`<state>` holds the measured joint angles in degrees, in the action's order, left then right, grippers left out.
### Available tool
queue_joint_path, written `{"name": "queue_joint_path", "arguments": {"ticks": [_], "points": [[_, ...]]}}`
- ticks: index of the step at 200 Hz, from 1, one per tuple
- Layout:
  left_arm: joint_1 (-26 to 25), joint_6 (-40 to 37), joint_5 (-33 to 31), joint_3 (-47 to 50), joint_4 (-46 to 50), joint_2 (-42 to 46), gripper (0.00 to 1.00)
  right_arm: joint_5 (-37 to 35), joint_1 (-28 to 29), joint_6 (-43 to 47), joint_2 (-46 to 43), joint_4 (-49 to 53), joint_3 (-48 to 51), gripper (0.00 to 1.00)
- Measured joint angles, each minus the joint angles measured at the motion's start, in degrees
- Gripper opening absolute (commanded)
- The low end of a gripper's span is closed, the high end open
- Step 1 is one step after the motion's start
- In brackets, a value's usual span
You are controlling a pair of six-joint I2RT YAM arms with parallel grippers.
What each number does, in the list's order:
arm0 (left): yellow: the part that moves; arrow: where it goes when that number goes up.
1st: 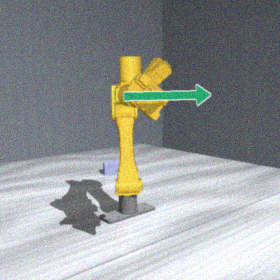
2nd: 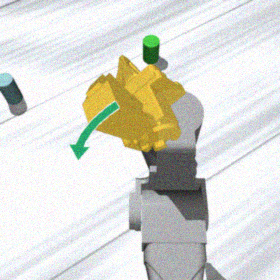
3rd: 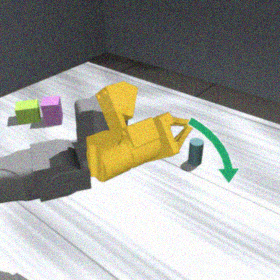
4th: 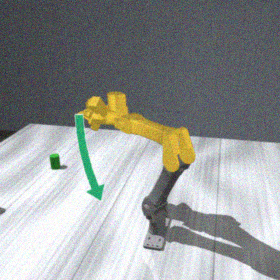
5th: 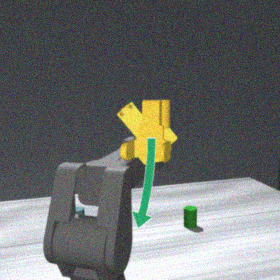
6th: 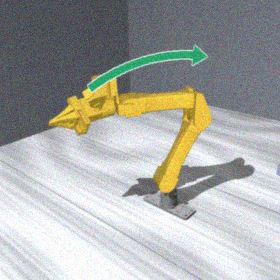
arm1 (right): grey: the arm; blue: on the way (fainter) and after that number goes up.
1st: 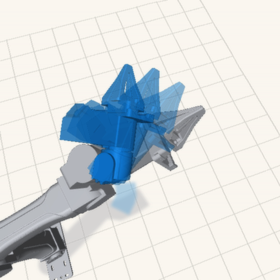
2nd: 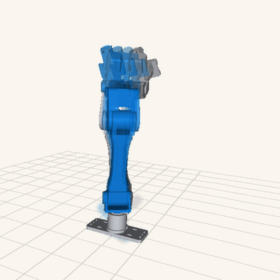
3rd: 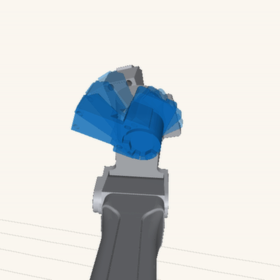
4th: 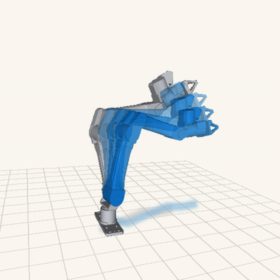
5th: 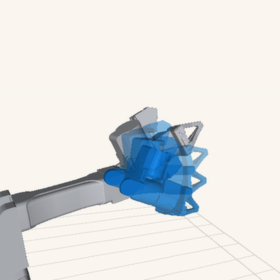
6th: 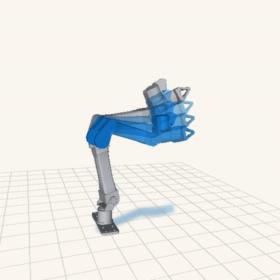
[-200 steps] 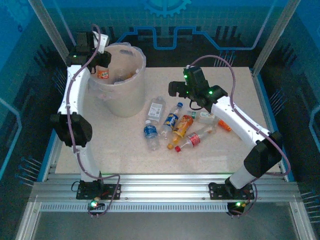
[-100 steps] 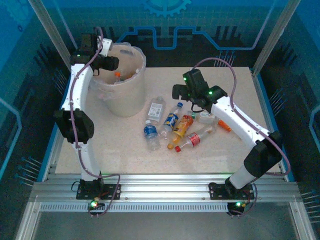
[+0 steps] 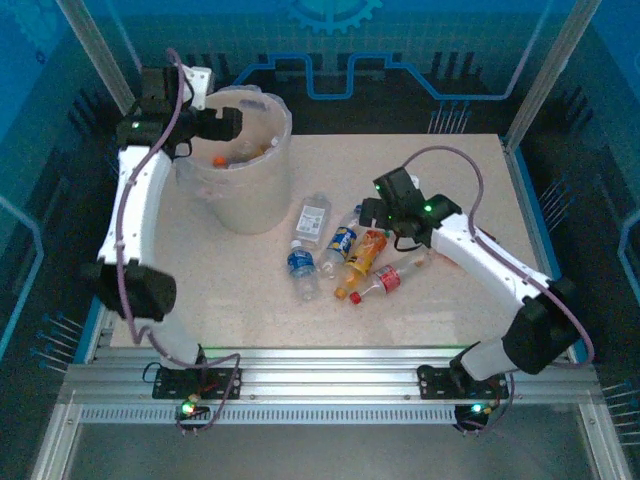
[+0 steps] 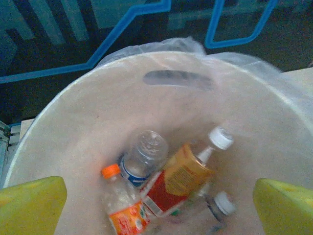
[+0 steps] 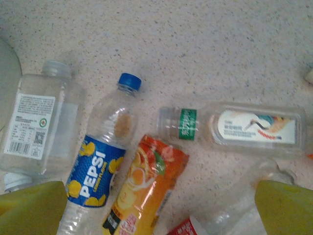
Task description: Put the plastic bottles in the bin
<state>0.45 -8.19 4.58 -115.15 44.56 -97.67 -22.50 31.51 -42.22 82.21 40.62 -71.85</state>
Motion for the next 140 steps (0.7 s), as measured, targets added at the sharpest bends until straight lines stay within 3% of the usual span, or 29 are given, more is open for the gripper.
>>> {"name": "queue_joint_path", "arguments": {"ticks": [35,59,99,140], "points": [[-3.76,7.61,1.97,19.85,-12.61,18.95,0.99,-0.24,0.0,-4.48,-6.78,0.74,7.26,1.0],[-9.16,13.16,3.56,33.44,-23.12,28.24,0.99,-1.09,0.0,-8.04,-9.75,1.57,12.13,1.0],[-18.1,19.5,4.37,47.8,-34.99,31.28,0.99,-0.87,-0.31,-11.78,-13.31,1.57,19.5,1.0],[-20.81,24.02,4.31,53.11,-40.74,31.65,0.99,2.21,-3.19,-13.6,-14.19,-2.05,26.18,1.0]]}}
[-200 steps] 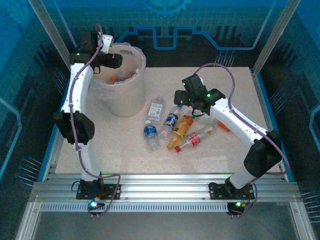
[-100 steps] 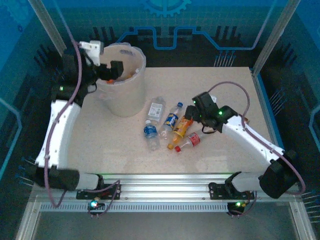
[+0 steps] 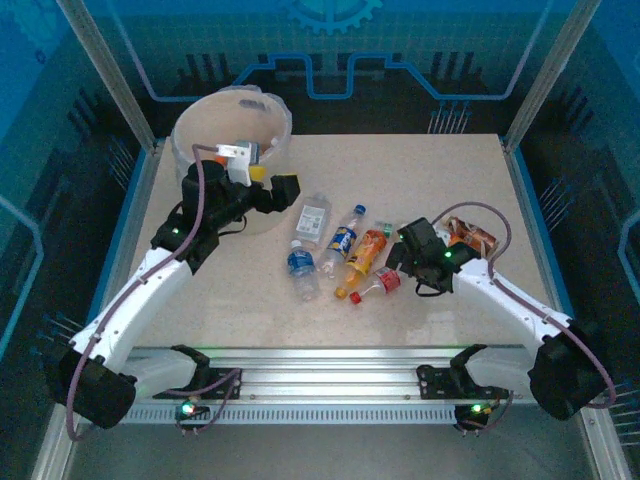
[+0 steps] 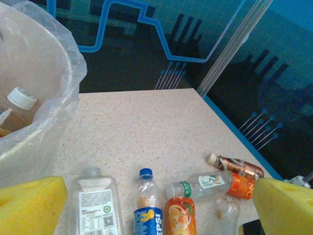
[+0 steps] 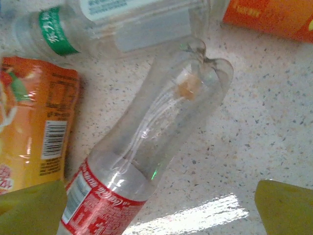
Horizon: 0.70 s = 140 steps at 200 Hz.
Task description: Put the plastic bottles in the bin
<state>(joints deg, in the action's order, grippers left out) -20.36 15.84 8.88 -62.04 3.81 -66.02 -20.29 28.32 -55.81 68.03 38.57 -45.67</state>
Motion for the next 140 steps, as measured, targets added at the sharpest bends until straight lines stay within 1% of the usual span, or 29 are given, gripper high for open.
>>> {"name": "queue_joint_path", "arguments": {"ticks": [24,50,85,112,140], "points": [[-0.07,1.73,-0.07,0.5,-2.34,0.42,0.99,2.23,-1.57,-0.42,0.17,-3.17,2.16,1.0],[-0.07,2.36,-0.24,0.94,-3.67,0.61,0.99,4.33,-2.91,-0.66,1.86,-6.64,2.4,1.0],[-0.07,2.75,-0.79,1.57,-4.04,0.63,0.99,6.05,-3.26,-0.85,5.4,-9.94,2.4,0.99],[-0.07,3.37,-1.57,2.27,-4.15,0.74,0.99,7.15,-3.26,-1.2,8.17,-11.04,2.43,0.96],[-0.07,3.67,-1.79,2.62,-4.13,0.74,0.99,7.8,-3.26,-1.42,9.25,-11.8,2.84,0.95]]}}
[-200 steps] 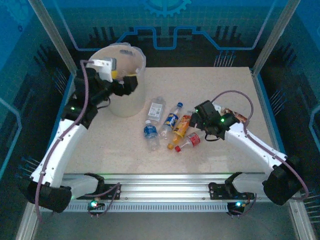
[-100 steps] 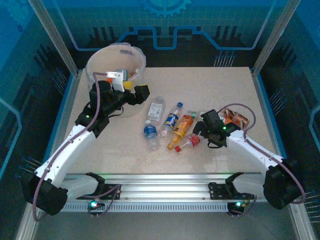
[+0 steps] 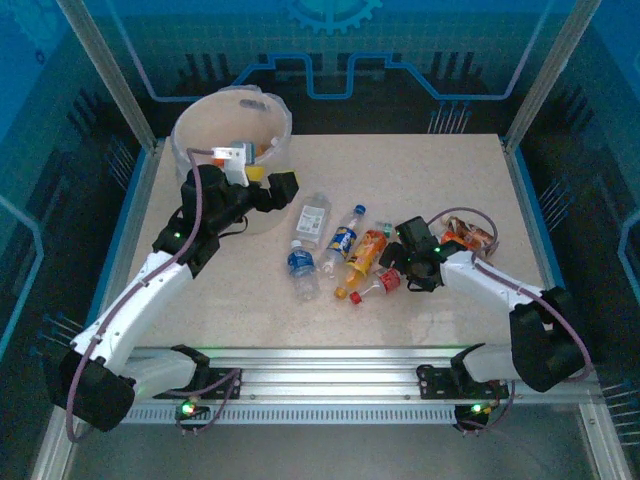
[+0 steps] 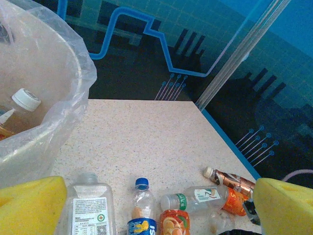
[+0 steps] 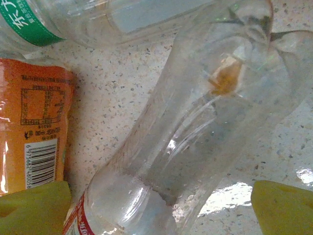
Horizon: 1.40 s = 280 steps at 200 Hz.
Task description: Put the plastic bottles in the bin
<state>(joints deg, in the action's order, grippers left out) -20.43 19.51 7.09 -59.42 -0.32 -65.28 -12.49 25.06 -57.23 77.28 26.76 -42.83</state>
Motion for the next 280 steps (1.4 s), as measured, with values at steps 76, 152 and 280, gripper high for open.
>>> {"name": "queue_joint_path", "arguments": {"ticks": [76,152,280], "points": [[0.0,0.09,0.02,0.02,-0.04,-0.35,0.99,2.62,0.0,-1.29,1.62,-1.75,4.42,0.84],[0.0,0.09,0.02,0.0,-0.02,-1.77,0.99,2.4,0.72,-1.88,2.47,-1.2,5.33,0.5],[-0.17,-0.11,3.15,-1.2,0.72,-1.84,0.99,2.51,5.33,13.46,-17.38,-6.47,-0.33,0.42]]}}
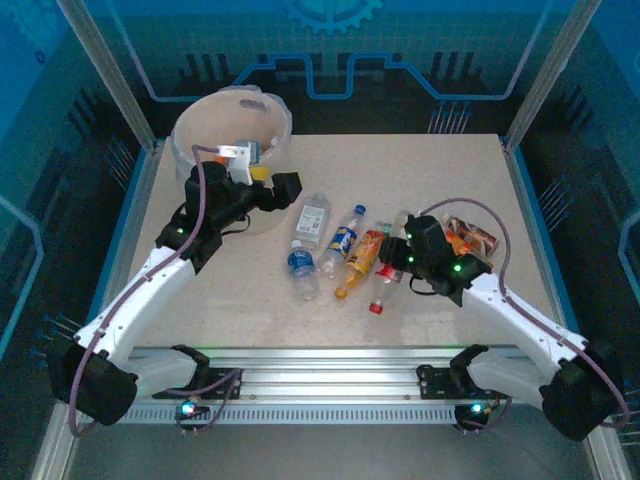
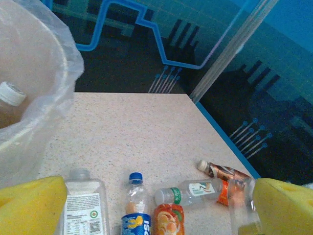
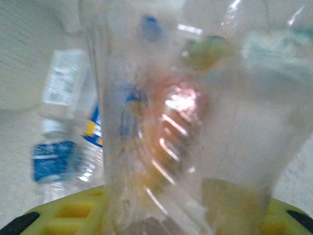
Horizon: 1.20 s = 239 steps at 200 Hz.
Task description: Put the plastic bottles in the bin
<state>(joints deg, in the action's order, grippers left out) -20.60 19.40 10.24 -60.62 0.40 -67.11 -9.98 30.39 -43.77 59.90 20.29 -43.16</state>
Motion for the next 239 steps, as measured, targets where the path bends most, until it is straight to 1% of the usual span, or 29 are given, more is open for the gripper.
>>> {"name": "queue_joint_path", "arguments": {"ticks": [23,41,73,94,158,188,212,230,239], "points": [[-1.31,-1.38,3.21,0.0,0.17,-0.02,0.99,0.59,0.0,4.07,-1.68,-4.85,-1.51,0.43],[-3.45,-3.72,6.51,0.0,0.2,-0.02,0.99,1.73,0.02,6.73,-1.38,-7.3,-4.09,0.43],[-8.57,-8.81,9.92,0.04,0.31,-0.02,0.99,4.61,0.2,10.05,1.31,-12.04,-11.39,0.44],[-10.91,-10.56,11.28,1.29,-1.42,-0.04,0.99,6.69,0.46,11.08,3.34,-15.23,-14.73,0.44],[-13.53,-10.34,15.37,5.46,-11.34,-5.03,0.99,12.46,1.18,10.67,8.7,-20.59,-18.91,0.45],[-14.82,-10.25,16.06,5.46,-16.04,-7.54,0.99,13.62,1.81,9.7,9.79,-22.53,-19.58,0.45],[-15.58,-9.44,16.24,5.31,-17.92,-9.64,0.99,13.7,2.21,8.83,10.23,-23.34,-19.8,0.46],[-16.17,-8.87,16.22,4.87,-18.75,-11.19,0.96,13.9,2.36,8.39,10.54,-24.26,-19.87,0.46],[-16.35,-8.79,16.2,4.59,-18.97,-11.78,0.91,13.92,2.47,8.07,10.64,-24.63,-19.87,0.46]]}}
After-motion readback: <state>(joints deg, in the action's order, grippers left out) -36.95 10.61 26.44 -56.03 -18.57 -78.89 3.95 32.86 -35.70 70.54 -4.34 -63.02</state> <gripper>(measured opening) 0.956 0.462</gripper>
